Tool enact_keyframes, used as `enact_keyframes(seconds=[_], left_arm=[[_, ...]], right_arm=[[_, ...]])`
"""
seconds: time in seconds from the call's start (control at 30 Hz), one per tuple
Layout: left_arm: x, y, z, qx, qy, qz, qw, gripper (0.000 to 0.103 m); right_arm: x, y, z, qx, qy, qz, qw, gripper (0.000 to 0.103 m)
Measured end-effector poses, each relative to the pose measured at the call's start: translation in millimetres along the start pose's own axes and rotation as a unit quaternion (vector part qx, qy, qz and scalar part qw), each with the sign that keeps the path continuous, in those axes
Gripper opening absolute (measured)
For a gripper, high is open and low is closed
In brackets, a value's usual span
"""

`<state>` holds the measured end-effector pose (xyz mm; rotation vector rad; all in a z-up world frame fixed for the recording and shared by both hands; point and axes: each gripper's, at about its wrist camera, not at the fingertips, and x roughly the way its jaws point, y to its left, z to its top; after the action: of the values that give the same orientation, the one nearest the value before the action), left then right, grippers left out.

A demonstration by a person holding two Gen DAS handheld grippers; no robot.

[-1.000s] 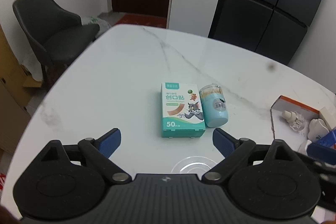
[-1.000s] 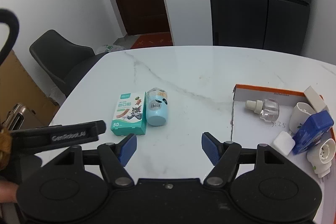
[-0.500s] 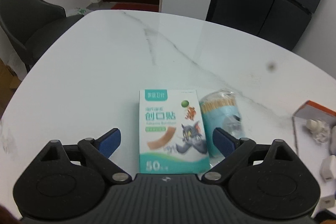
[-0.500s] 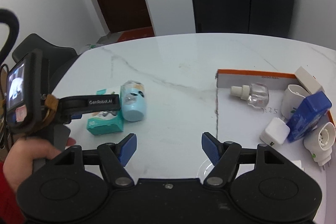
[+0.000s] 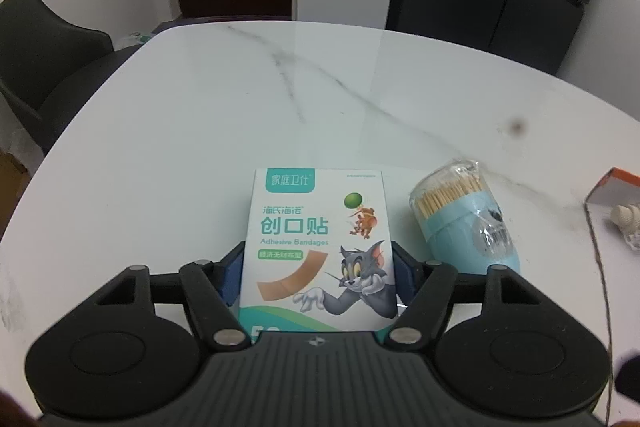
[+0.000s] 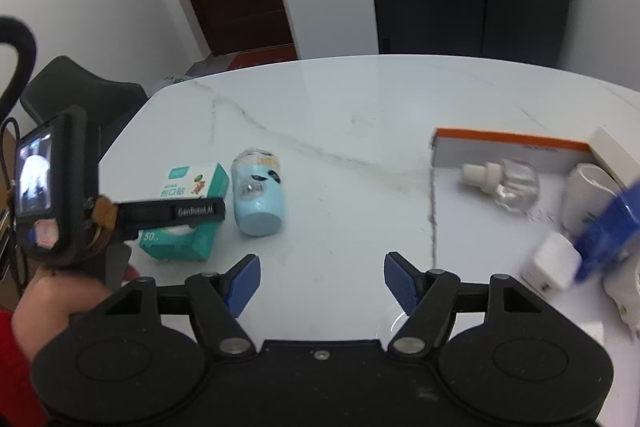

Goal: Organize rigid objects
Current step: 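Grasp the teal bandage box with the left tool while the right tool grasps the toothpick jar, then carry the bandage box and blue toothpick jar toward the orange-rimmed tray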

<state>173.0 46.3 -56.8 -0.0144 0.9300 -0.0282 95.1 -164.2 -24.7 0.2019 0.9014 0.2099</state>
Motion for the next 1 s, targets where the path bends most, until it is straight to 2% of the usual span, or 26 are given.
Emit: enact_keyframes(seconds=[0.2, 0.37, 0.6, 0.63, 0.67, 0.7, 0.83, 1.0], left_arm=[[-26, 23, -10, -0.008, -0.011, 0.007, 0.9999, 0.071], [-50, 39, -16, -0.02, -0.016, 0.019, 0.9995, 0.071], [-52, 53, -17, -0.037, -0.01, 0.017, 0.9991, 0.071], [-51, 54, -17, -0.039, -0.011, 0.018, 0.999, 0.071], [-50, 54, -16, -0.041, -0.011, 0.017, 0.999, 0.071], [-47, 53, -12, -0.042, -0.011, 0.016, 0.9989, 0.071], [-53, 52, -16, -0.04, -0.015, 0.016, 0.999, 0.071], [-59, 46, -16, -0.039, -0.019, 0.015, 0.999, 0.071]], right_arm=[[38, 18, 23, -0.012, 0.007, 0.026, 1.0, 0.082], [76, 42, 41, -0.052, 0.015, 0.038, 0.998, 0.082], [121, 64, 57, -0.077, 0.035, 0.017, 0.996, 0.081], [125, 67, 57, -0.082, 0.039, 0.018, 0.996, 0.08], [129, 70, 57, -0.086, 0.042, 0.015, 0.995, 0.073], [133, 71, 56, -0.089, 0.047, 0.011, 0.995, 0.058], [130, 74, 49, -0.09, 0.046, -0.002, 0.995, 0.057], [107, 74, 37, -0.084, 0.039, -0.003, 0.996, 0.057]])
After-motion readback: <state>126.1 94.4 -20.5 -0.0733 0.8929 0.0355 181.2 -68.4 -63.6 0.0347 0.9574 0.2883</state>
